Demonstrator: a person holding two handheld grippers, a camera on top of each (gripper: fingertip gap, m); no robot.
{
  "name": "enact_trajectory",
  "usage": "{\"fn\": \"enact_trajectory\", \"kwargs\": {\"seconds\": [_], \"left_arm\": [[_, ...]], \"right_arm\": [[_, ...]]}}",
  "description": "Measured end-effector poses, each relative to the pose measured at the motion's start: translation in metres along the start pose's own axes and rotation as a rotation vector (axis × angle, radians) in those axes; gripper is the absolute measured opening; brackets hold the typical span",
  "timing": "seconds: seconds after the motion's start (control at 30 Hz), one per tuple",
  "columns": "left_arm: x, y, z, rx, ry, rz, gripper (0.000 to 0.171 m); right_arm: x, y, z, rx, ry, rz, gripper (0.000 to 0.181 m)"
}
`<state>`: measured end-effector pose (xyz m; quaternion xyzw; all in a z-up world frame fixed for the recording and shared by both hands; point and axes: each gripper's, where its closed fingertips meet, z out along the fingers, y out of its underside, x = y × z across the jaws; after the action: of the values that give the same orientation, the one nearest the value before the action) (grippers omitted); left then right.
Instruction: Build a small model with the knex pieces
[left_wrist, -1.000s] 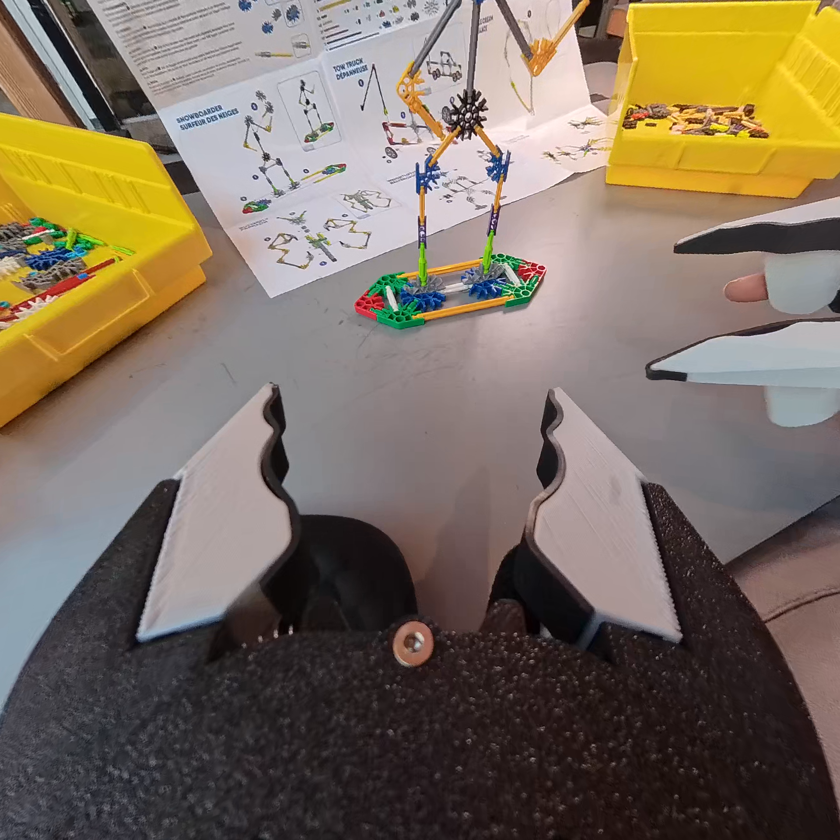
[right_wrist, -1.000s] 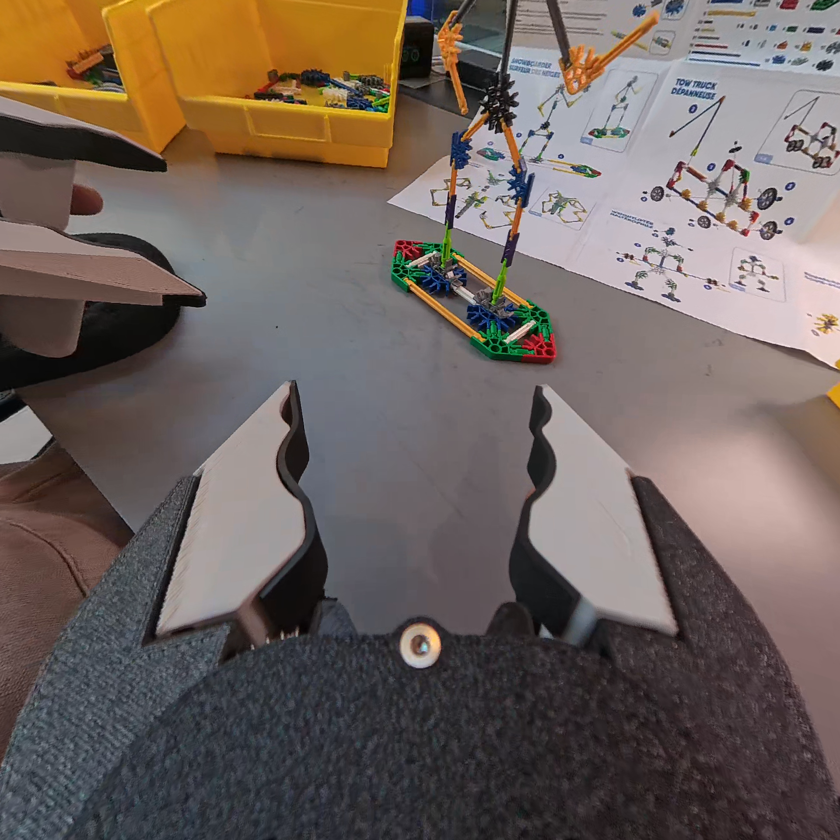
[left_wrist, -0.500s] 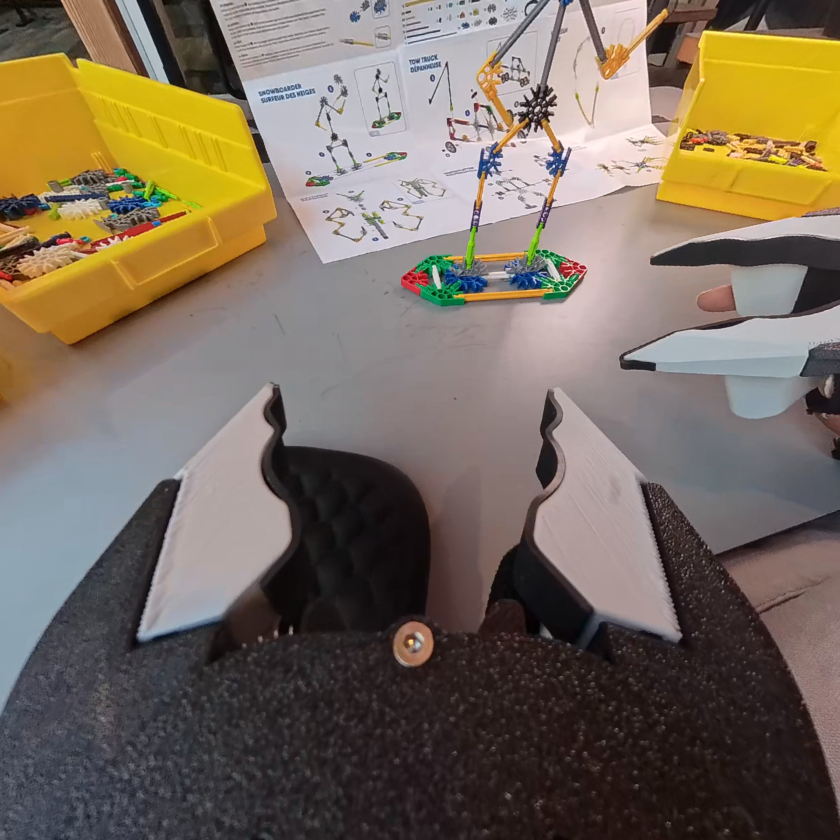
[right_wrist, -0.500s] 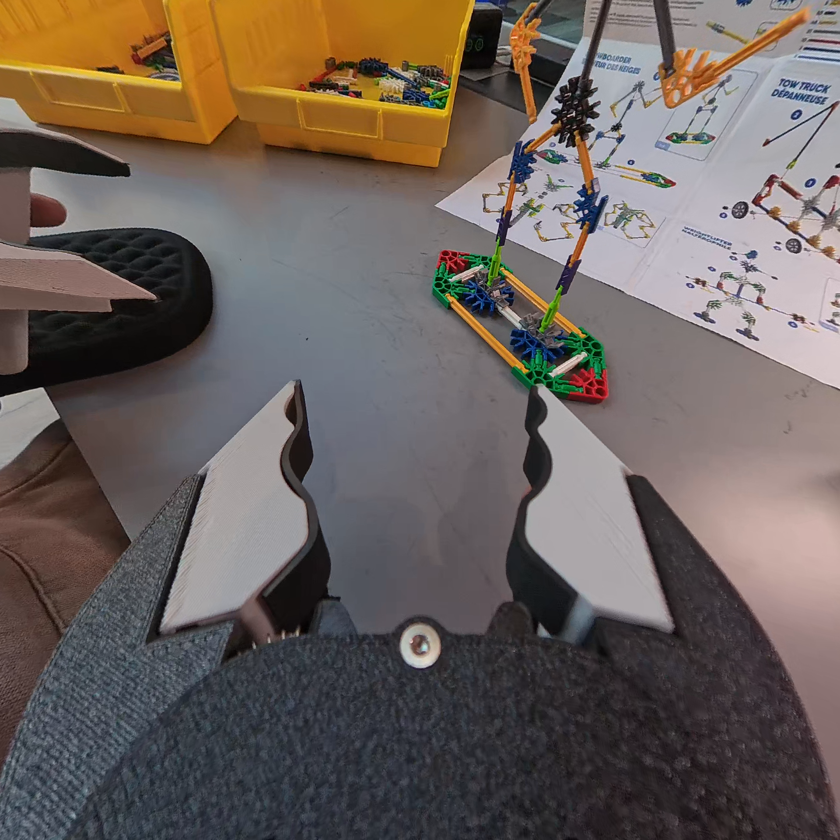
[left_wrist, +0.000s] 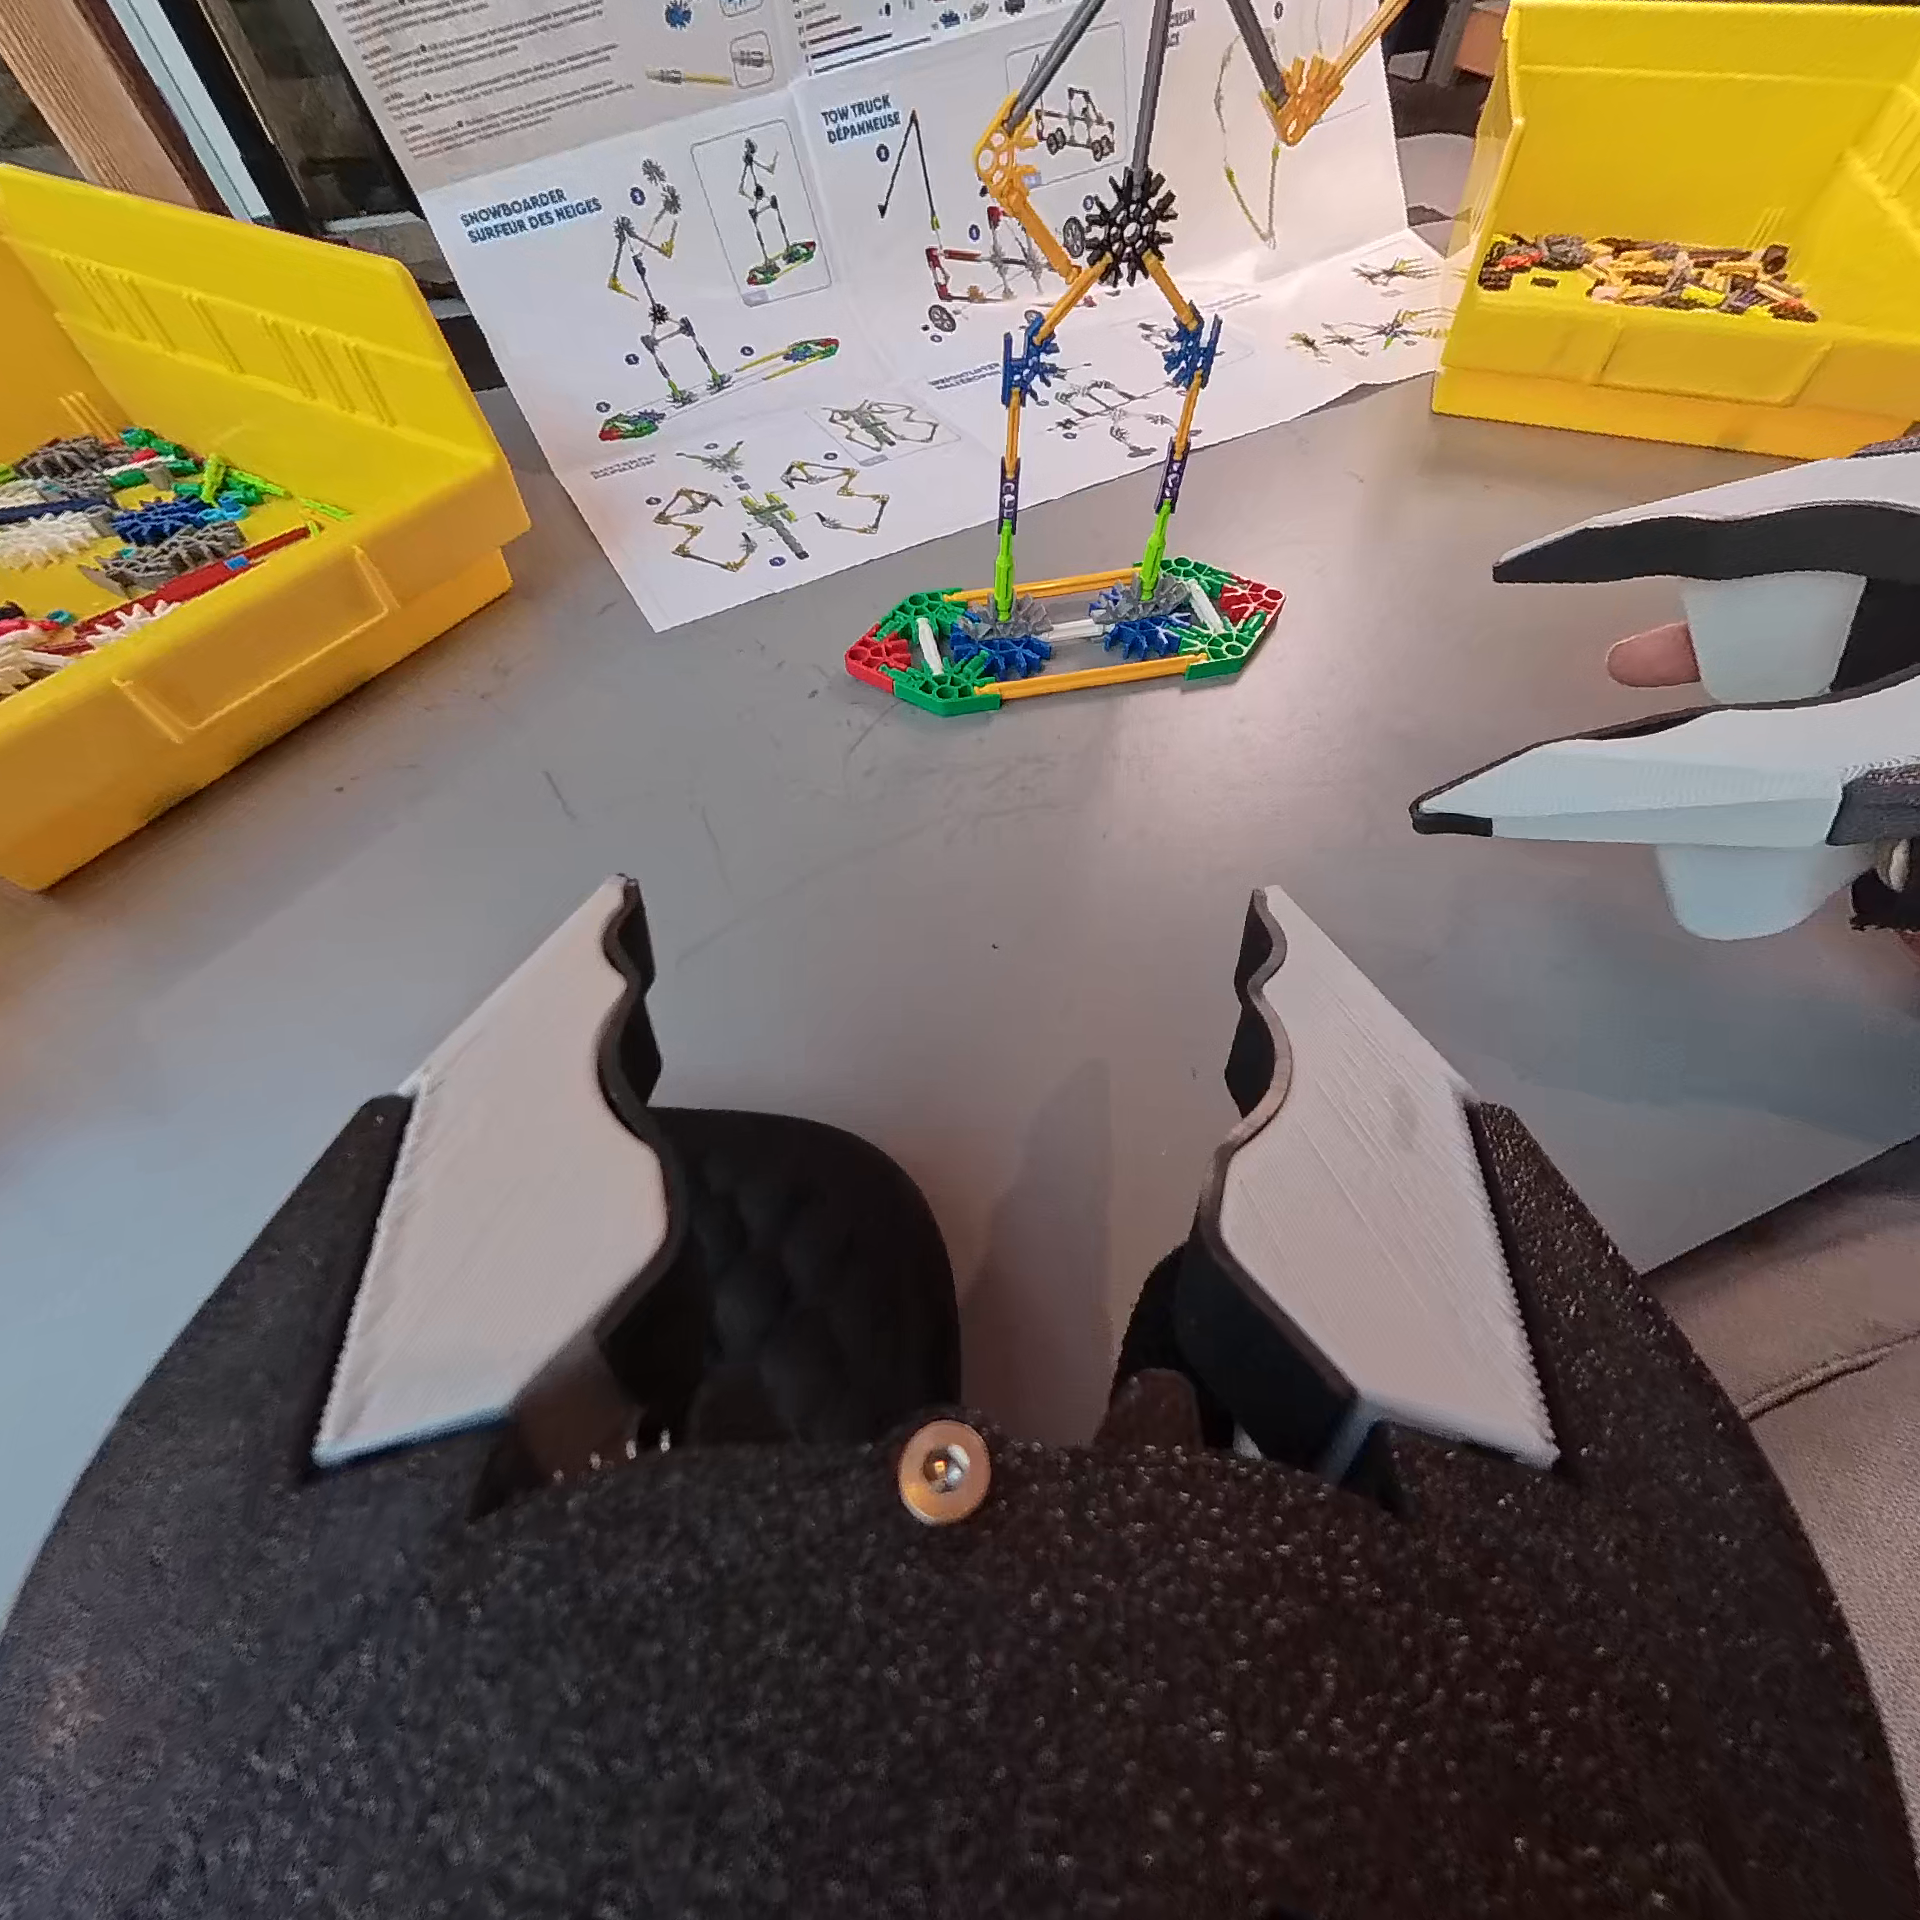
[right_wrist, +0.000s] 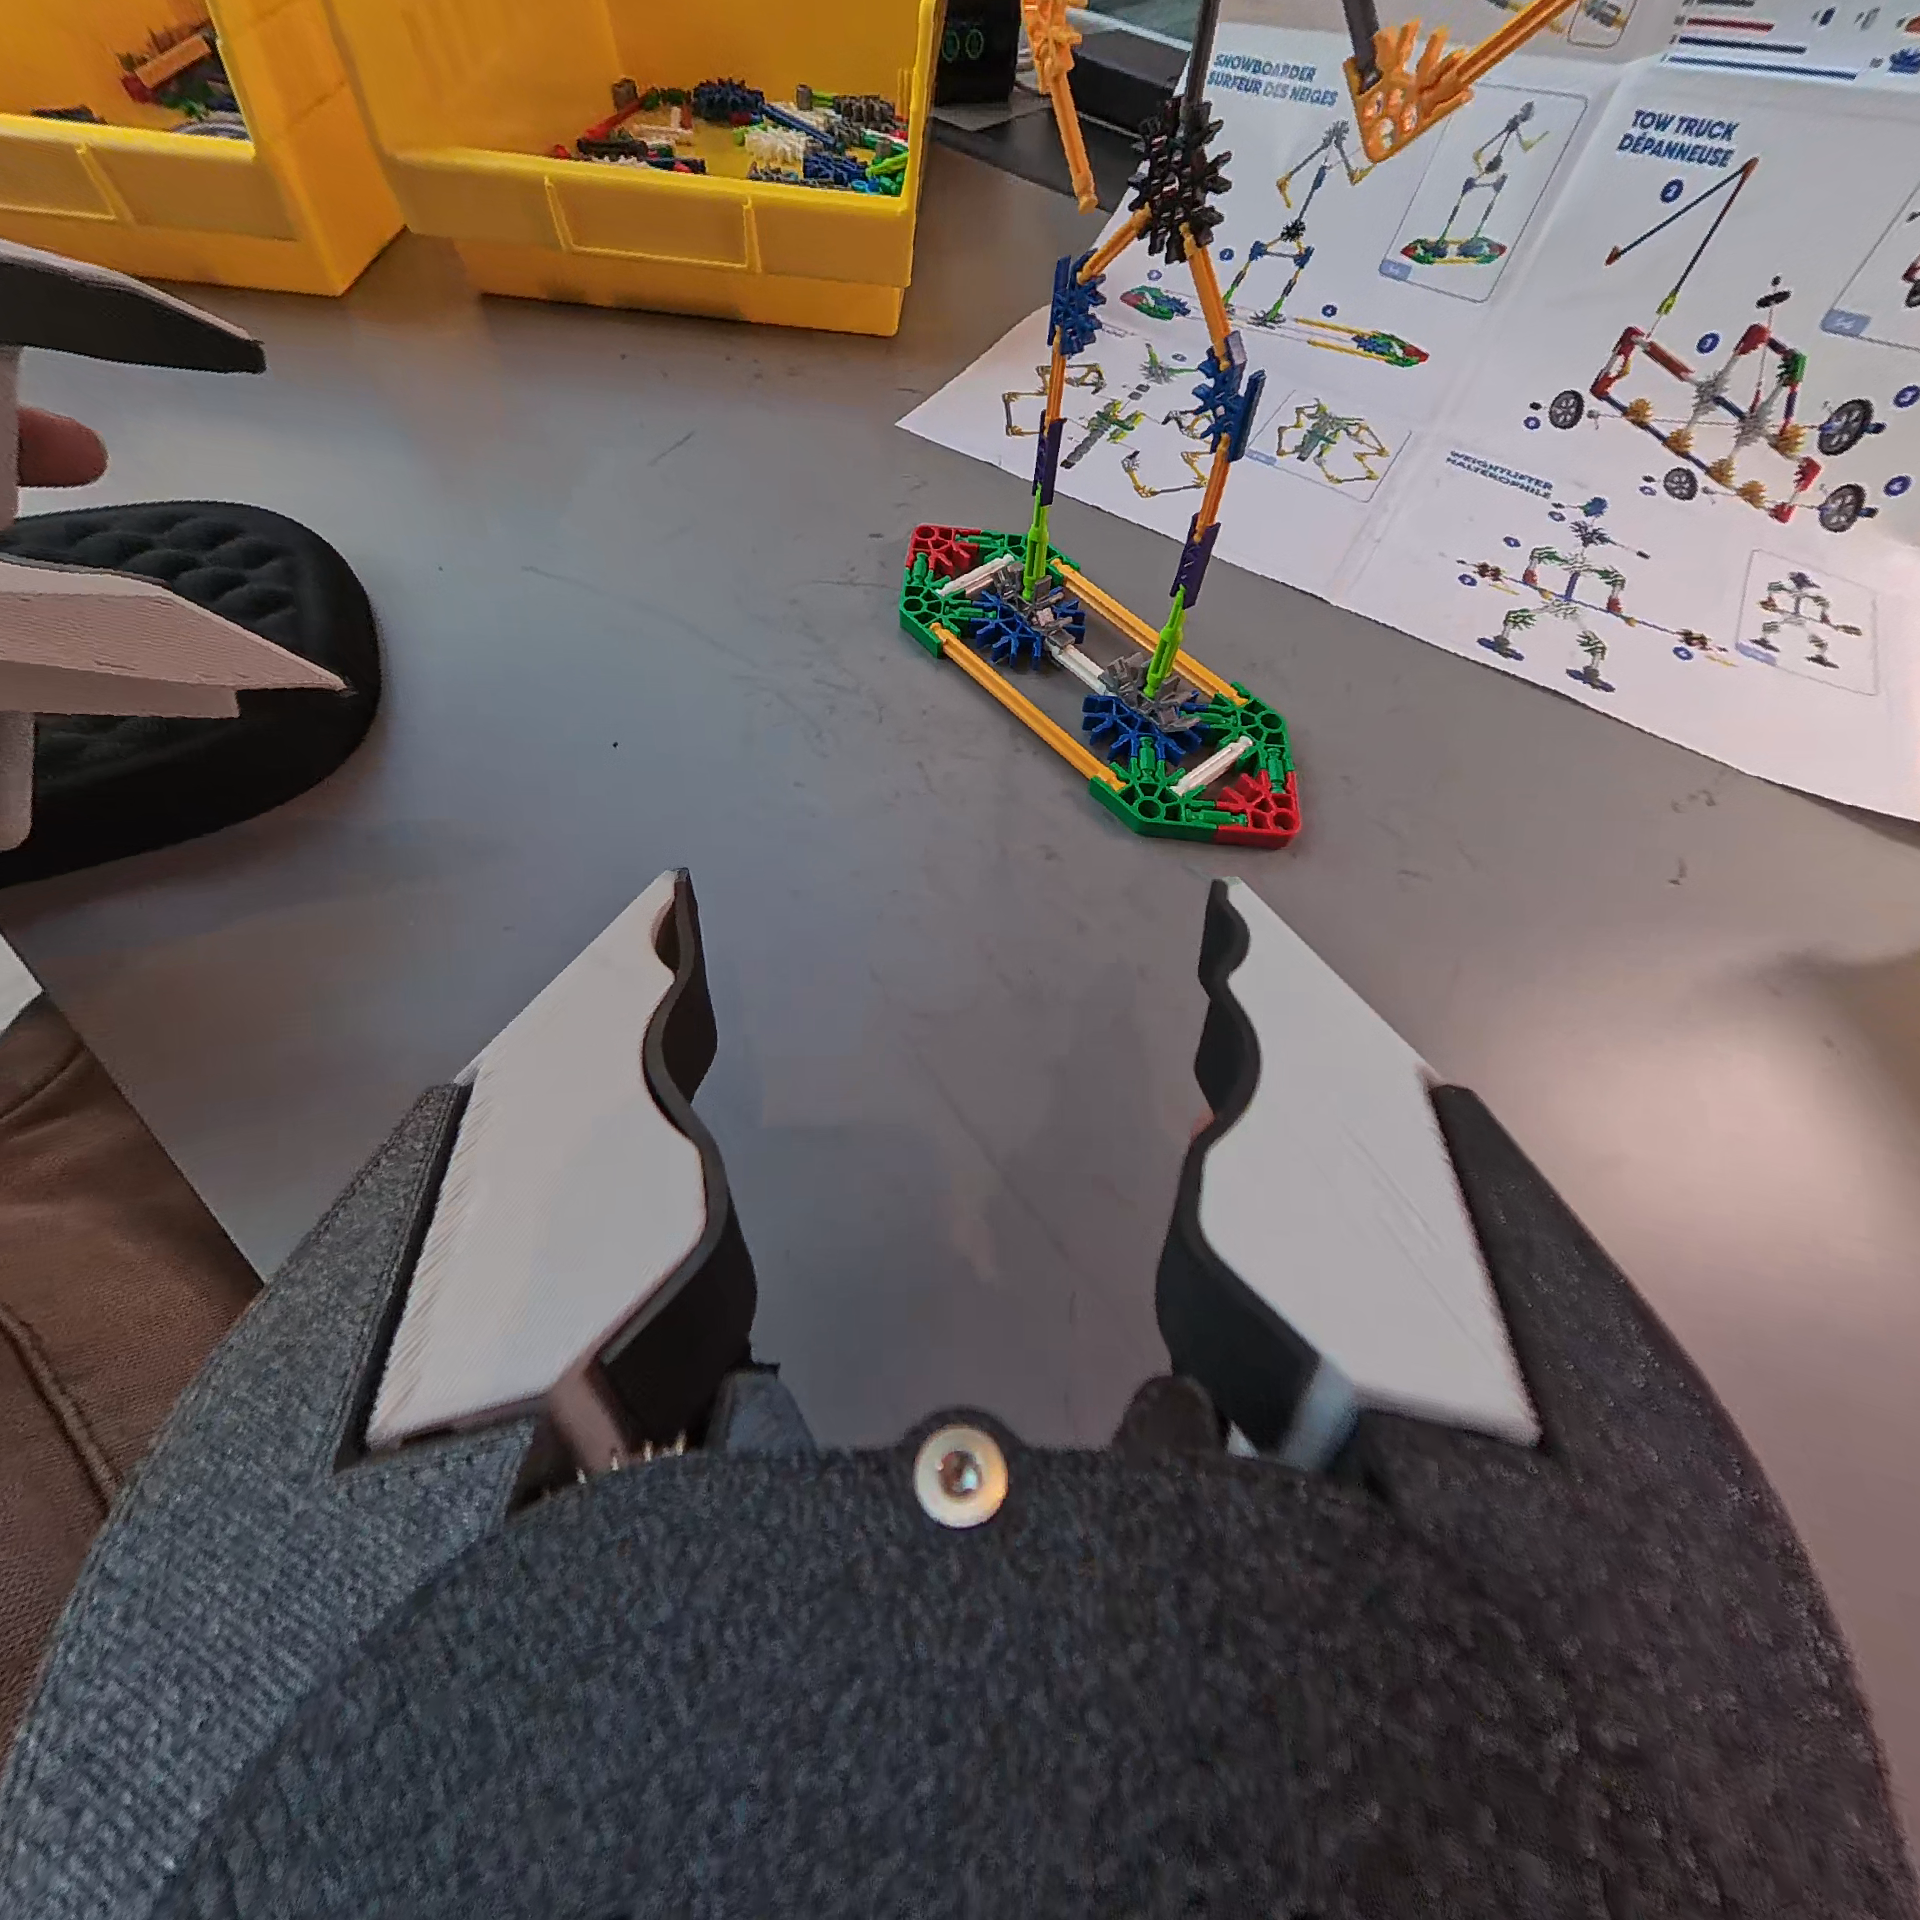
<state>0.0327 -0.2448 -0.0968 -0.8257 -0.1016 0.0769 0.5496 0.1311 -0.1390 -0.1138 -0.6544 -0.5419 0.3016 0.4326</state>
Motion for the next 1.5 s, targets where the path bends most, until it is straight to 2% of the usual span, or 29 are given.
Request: {"fn": "enact_trajectory", "kwargs": {"seconds": [0.33, 0.4, 0.57, 0.67, 0.73, 0.87, 0.97, 1.1, 1.23, 1.5], "left_arm": [[0.009, -0.001, 0.009, -0.016, 0.038, 0.029, 0.111], [0.012, -0.002, 0.011, -0.018, 0.052, 0.036, 0.111], [0.017, -0.006, 0.014, -0.015, 0.079, 0.047, 0.11], [0.016, -0.006, 0.015, -0.015, 0.082, 0.05, 0.109], [0.014, -0.006, 0.016, -0.017, 0.084, 0.043, 0.108], [0.011, -0.007, 0.014, -0.012, 0.087, 0.035, 0.107], [0.008, -0.007, 0.011, -0.006, 0.083, 0.034, 0.106], [0.006, -0.007, 0.01, -0.004, 0.087, 0.031, 0.106], [0.007, -0.015, 0.011, 0.0, 0.093, 0.065, 0.106], [0.006, -0.036, 0.015, 0.009, 0.085, 0.151, 0.106]], "right_arm": [[0.006, 0.001, 0.001, -0.012, 0.001, -0.01, 0.091], [0.018, -0.001, 0.008, -0.027, -0.003, -0.057, 0.079], [0.042, -0.022, 0.039, -0.031, -0.178, -0.11, 0.067], [0.054, -0.031, 0.059, -0.047, -0.231, -0.175, 0.05], [0.054, -0.03, 0.069, -0.082, -0.246, -0.211, 0.039], [0.056, -0.034, 0.089, -0.074, -0.238, -0.235, 0.031], [0.055, -0.04, 0.095, -0.043, -0.288, -0.183, 0.002], [0.052, -0.044, 0.094, -0.063, -0.402, -0.109, 0.001], [0.06, -0.064, 0.097, -0.024, -0.488, -0.041, 0.001], [0.107, -0.107, 0.125, 0.008, -0.544, -0.035, 0.0]]}}
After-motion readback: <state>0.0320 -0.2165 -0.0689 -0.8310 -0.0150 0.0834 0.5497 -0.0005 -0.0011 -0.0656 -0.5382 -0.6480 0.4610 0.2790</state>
